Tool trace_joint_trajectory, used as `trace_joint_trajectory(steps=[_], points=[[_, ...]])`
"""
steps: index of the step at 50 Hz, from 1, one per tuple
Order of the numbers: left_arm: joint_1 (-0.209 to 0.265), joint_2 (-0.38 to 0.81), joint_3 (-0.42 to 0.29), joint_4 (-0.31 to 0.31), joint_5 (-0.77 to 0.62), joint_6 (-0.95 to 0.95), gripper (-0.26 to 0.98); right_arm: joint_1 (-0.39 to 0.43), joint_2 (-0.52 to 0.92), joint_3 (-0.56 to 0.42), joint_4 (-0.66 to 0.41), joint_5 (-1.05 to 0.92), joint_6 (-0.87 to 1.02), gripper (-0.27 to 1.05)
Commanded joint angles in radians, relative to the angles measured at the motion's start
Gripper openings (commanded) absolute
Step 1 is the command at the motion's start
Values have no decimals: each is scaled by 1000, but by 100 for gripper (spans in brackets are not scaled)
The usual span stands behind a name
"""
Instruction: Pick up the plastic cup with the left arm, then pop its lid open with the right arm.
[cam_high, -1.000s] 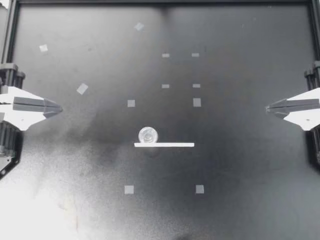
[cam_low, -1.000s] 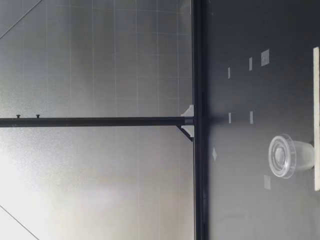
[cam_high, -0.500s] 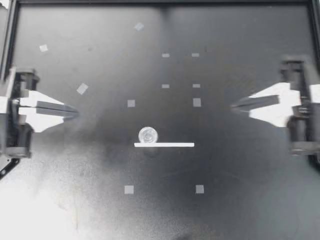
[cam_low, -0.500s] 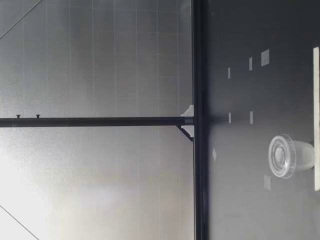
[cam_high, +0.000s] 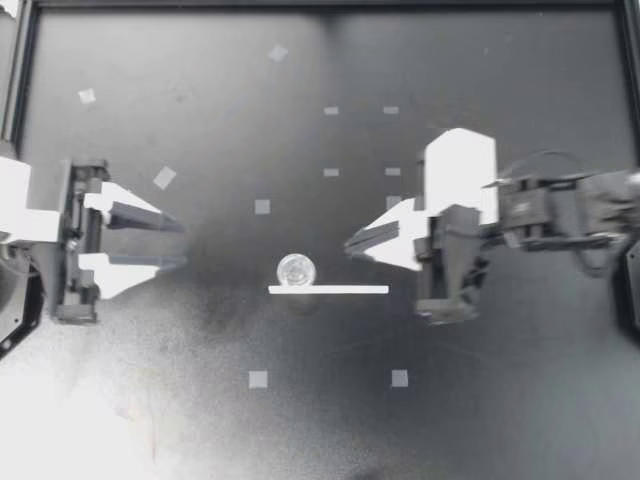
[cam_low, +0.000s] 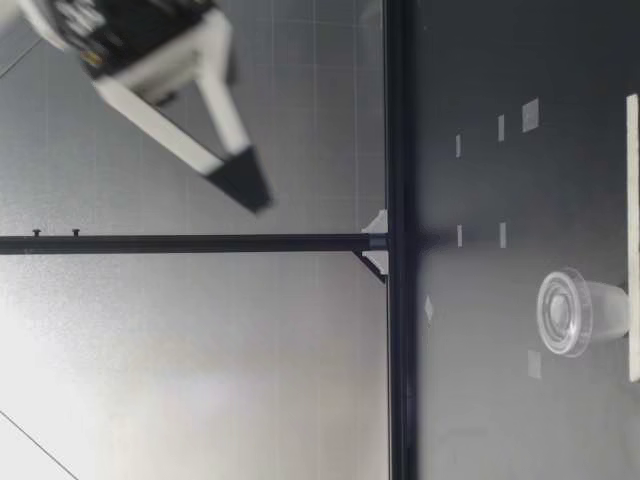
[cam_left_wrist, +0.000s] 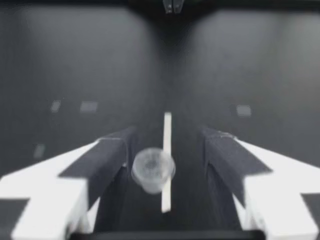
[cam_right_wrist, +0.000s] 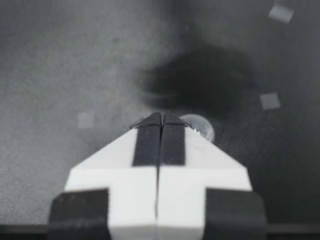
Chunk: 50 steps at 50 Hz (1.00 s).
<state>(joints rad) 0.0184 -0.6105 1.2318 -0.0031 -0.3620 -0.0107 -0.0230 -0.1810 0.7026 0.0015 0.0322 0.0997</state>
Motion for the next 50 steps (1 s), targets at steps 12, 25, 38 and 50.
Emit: trace_joint_trajectory(steps=[12,25,38,50], points=[[2,225,-66,-5,-32,-8,56,-8,118,-35,2,-112,48,-13],[3,426,-110,-26,-97,-9,64,-8,199,-57,3,-120,60,-13],[2,595,-167,-29,-152,-6,67,-8,270,-84,2,-120,98,-13],[18,709,-212,-31,-187,-5,67,-8,302,-94,2,-121,112,-13]])
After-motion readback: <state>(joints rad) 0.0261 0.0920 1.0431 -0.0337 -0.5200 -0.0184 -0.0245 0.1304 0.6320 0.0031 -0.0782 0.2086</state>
